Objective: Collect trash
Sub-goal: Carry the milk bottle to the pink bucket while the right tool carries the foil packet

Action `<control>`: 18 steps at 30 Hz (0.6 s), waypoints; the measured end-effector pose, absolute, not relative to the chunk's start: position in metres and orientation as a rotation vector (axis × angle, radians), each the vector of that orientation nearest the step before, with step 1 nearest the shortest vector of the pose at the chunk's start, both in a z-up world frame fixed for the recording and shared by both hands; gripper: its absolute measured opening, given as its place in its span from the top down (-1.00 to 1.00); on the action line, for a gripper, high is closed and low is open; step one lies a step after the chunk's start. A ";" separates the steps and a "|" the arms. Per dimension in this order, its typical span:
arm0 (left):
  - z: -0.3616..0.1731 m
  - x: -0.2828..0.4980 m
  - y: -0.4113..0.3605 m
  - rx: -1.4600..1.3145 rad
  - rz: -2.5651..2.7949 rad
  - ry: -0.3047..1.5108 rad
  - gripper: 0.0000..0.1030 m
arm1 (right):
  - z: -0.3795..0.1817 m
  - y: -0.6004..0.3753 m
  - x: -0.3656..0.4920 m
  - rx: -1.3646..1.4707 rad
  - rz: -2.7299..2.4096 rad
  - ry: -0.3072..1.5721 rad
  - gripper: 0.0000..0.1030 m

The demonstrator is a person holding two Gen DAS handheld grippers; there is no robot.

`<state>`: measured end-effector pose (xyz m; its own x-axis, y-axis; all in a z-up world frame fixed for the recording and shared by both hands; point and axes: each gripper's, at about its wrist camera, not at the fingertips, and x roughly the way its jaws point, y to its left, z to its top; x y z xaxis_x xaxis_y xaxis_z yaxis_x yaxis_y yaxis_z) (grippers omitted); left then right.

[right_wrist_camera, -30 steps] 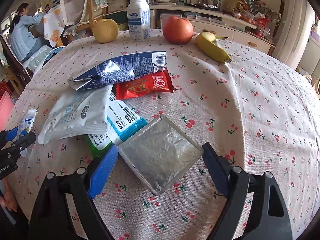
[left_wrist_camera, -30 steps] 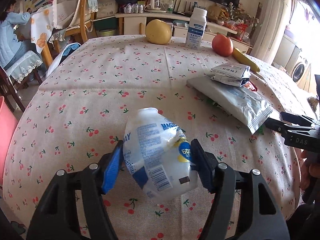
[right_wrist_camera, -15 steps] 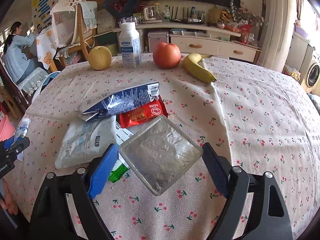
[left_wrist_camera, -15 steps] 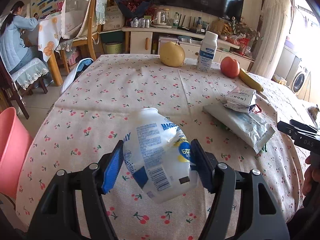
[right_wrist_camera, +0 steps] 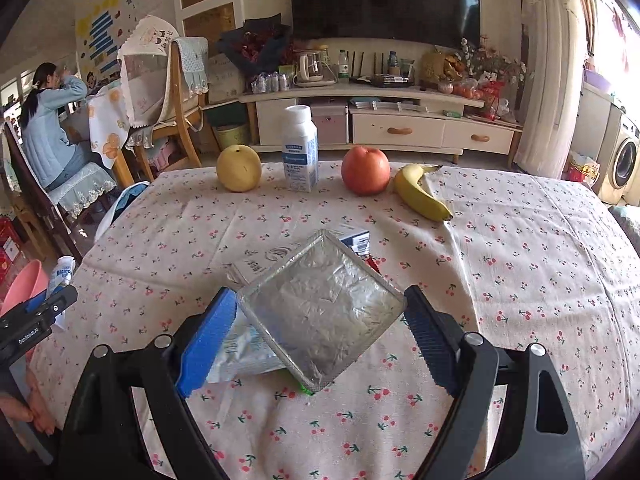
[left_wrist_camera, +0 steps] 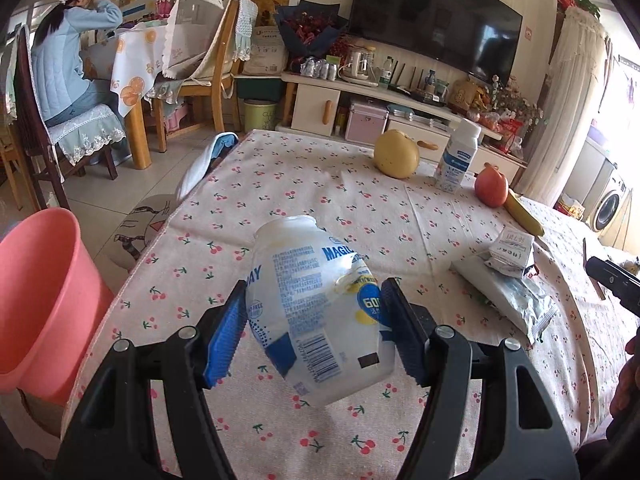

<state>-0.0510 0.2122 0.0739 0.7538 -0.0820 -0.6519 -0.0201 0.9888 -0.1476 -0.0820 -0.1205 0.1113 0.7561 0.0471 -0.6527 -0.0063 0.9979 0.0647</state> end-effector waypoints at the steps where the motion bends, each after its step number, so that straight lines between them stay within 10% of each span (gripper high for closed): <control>1: 0.076 -0.051 0.217 -0.157 -0.026 0.711 -0.31 | 0.114 -0.114 -0.082 0.056 0.039 0.708 -0.65; 18: 0.098 -0.063 0.298 -0.252 0.133 0.620 -0.31 | 0.127 0.029 -0.065 0.003 0.317 0.723 -0.65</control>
<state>-0.0629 0.2976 0.0980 0.8066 0.0482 -0.5891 -0.1985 0.9609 -0.1932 -0.0653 0.0287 0.1268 0.7042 0.2863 -0.6497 -0.2840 0.9523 0.1118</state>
